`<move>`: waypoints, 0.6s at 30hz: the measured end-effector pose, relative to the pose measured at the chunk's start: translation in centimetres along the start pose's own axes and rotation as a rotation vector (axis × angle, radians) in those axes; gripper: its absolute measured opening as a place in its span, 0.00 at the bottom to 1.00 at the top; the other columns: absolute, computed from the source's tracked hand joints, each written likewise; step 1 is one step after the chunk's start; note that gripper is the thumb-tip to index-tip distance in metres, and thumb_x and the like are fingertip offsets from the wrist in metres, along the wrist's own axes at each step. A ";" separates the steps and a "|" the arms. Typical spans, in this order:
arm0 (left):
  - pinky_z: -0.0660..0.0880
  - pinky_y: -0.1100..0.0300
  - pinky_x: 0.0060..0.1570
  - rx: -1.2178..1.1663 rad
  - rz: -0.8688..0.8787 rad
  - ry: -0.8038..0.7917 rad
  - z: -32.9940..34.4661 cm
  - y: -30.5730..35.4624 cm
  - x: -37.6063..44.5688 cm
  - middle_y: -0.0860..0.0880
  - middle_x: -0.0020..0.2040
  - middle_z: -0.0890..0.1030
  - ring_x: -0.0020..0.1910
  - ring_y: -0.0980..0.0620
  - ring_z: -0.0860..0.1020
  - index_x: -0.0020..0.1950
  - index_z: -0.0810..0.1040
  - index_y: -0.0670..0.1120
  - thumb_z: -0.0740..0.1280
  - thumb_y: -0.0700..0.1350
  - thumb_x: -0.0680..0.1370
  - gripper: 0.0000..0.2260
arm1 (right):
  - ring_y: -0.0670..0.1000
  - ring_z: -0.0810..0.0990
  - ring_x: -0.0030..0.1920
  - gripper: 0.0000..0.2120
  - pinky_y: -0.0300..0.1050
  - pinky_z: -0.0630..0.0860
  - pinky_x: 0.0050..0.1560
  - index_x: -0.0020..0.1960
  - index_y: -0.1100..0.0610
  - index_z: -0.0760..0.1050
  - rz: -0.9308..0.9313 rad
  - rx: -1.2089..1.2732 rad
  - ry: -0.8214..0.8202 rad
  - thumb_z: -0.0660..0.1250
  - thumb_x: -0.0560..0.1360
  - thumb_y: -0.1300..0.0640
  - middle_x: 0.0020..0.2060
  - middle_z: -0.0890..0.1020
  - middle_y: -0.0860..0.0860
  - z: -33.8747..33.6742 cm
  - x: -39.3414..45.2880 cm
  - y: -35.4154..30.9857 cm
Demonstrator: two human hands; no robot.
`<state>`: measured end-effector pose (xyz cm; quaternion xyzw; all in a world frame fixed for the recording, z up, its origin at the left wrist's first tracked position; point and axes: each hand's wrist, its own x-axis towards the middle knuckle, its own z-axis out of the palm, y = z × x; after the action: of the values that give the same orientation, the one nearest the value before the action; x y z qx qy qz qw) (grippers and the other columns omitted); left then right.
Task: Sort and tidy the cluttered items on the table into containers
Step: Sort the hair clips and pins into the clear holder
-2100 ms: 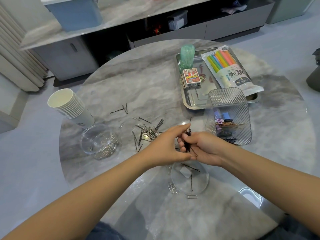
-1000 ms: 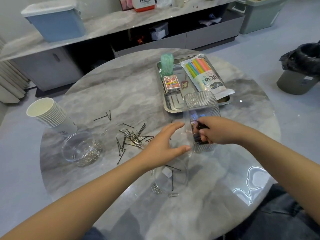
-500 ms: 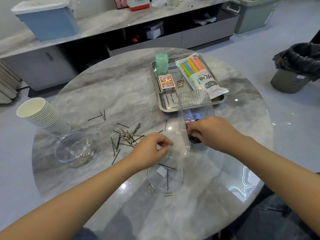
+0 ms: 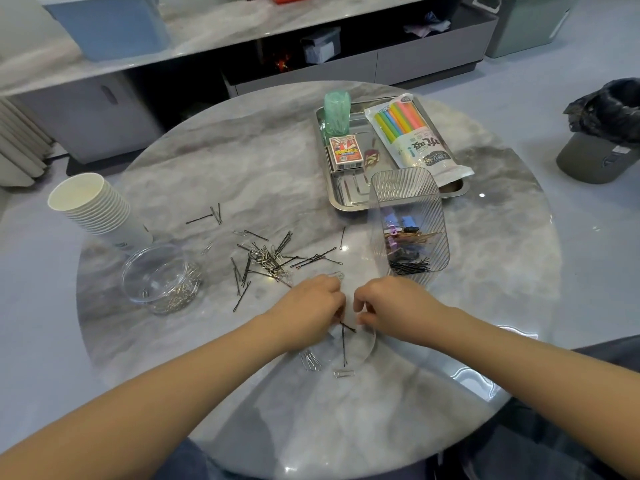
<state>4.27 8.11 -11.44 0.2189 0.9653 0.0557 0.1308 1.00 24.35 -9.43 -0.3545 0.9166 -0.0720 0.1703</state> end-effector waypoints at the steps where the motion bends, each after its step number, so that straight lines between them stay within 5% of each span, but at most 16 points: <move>1: 0.62 0.60 0.47 0.067 0.008 -0.002 0.0 0.1 -0.2 0.46 0.55 0.72 0.56 0.47 0.69 0.56 0.75 0.44 0.62 0.41 0.76 0.09 | 0.52 0.77 0.54 0.10 0.43 0.70 0.47 0.56 0.51 0.77 -0.004 -0.002 -0.002 0.64 0.76 0.51 0.53 0.79 0.49 0.0 0.1 -0.1; 6: 0.62 0.59 0.43 0.044 -0.163 -0.023 -0.7 -0.7 -1.3 0.45 0.54 0.71 0.56 0.46 0.70 0.55 0.69 0.43 0.59 0.37 0.77 0.08 | 0.50 0.77 0.52 0.07 0.43 0.71 0.47 0.51 0.52 0.78 -0.019 0.047 0.032 0.65 0.75 0.52 0.51 0.79 0.48 -0.2 0.3 -0.9; 12: 0.70 0.59 0.45 -0.458 -0.494 0.000 -1.9 -2.4 -2.8 0.49 0.50 0.78 0.49 0.50 0.75 0.54 0.73 0.47 0.60 0.40 0.78 0.07 | 0.50 0.73 0.56 0.10 0.42 0.68 0.43 0.54 0.49 0.79 -0.173 0.025 -0.045 0.66 0.74 0.55 0.53 0.74 0.48 1.5 1.3 -1.6; 18: 0.71 0.66 0.36 -0.914 -0.660 -0.032 -1.1 -3.1 -4.0 0.52 0.37 0.78 0.34 0.56 0.75 0.53 0.78 0.45 0.64 0.38 0.77 0.07 | 0.53 0.76 0.44 0.06 0.40 0.63 0.34 0.38 0.54 0.78 -0.344 -0.068 0.020 0.73 0.65 0.61 0.41 0.76 0.50 2.8 2.0 -0.6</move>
<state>6.16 3.48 -10.03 -0.1727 0.8583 0.4210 0.2373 1.02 22.50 -12.36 -0.5108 0.8461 -0.0724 0.1341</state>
